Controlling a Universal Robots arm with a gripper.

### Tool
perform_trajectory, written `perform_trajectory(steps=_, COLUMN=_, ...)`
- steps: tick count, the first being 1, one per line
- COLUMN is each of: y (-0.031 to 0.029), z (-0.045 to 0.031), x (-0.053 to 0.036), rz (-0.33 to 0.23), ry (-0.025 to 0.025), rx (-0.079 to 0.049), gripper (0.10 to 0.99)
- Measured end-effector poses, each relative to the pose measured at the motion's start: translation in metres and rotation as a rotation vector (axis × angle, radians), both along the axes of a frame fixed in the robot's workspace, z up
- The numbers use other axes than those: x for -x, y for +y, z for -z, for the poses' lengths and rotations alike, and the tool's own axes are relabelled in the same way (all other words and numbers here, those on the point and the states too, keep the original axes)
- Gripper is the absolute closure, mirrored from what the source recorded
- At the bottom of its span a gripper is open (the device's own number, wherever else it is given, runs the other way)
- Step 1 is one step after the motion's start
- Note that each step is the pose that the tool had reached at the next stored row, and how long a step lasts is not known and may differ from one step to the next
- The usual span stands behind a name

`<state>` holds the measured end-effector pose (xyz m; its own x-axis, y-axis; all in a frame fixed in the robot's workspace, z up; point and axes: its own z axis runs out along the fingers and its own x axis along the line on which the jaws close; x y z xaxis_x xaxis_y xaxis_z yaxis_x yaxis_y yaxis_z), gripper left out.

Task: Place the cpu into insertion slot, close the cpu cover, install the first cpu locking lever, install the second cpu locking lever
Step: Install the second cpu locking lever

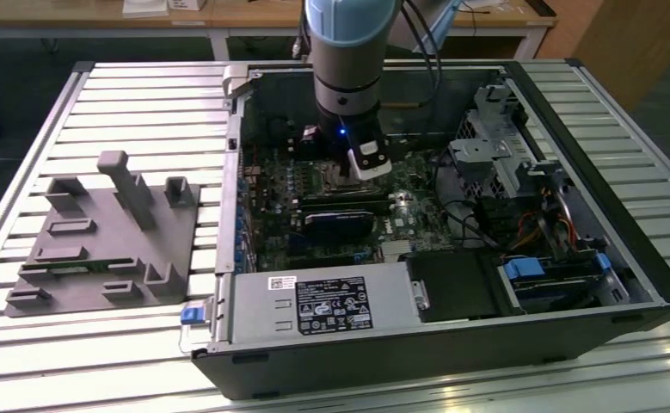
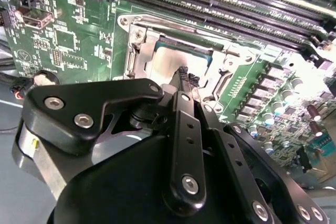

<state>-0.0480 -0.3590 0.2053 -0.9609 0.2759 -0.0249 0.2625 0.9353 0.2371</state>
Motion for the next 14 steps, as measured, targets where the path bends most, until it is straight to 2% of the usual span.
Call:
perform_trajectory(steps=7, y=0.001, z=-0.0078, x=-0.0001, rz=0.0, ry=0.0, rx=0.009, gripper=0.98)
perform_trajectory(steps=14, y=0.0009, z=-0.008, x=-0.0001, rz=0.0, ry=0.0, rx=0.011, gripper=0.98)
